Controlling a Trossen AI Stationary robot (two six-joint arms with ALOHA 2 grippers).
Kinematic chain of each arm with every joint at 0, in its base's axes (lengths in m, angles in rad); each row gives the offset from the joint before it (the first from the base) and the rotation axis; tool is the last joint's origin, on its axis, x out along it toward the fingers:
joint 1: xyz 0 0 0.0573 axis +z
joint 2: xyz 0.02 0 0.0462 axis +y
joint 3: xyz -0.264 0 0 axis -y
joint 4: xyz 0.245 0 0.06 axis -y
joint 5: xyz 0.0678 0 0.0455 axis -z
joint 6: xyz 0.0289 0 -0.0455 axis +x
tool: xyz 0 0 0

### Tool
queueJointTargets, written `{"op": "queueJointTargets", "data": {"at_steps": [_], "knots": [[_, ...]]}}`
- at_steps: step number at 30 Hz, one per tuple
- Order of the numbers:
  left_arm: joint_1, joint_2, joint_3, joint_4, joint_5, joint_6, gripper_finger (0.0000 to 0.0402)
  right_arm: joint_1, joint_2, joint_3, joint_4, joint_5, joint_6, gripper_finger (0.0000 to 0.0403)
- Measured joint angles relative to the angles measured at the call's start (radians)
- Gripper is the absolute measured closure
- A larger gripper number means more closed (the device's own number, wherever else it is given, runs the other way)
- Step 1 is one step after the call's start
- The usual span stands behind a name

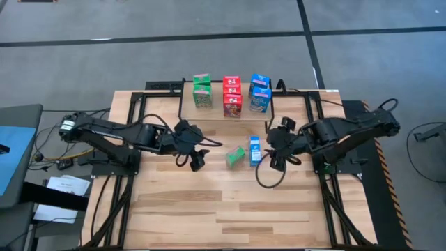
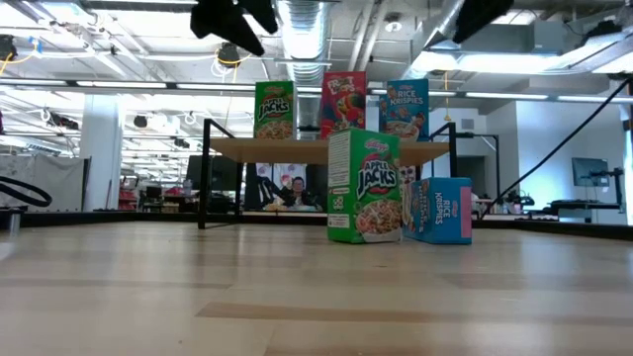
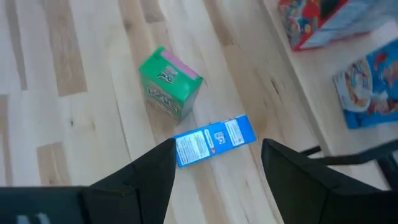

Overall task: Stack cereal on shelf
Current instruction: Put the green cereal box on the shelf aligned with the other green cereal boxes

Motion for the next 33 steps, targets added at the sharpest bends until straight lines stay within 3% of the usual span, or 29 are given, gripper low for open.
{"op": "queueJointTargets", "data": {"at_steps": [11, 26, 33], "knots": [[-0.003, 0.168, 0.001, 0.138, 0.001, 0.029, 0.0146, 0.097, -0.073, -0.136, 0.033, 0.063, 0.172, 0.0143], [-0.005, 0.255, 0.001, 0.205, 0.01, -0.018, 0.0146, 0.181, -0.057, -0.138, 0.033, 0.144, 0.237, 0.0142], [0.01, 0.255, 0.001, 0.205, 0.139, 0.057, 0.0144, 0.199, -0.057, -0.138, 0.032, 0.175, 0.238, 0.0142]]}}
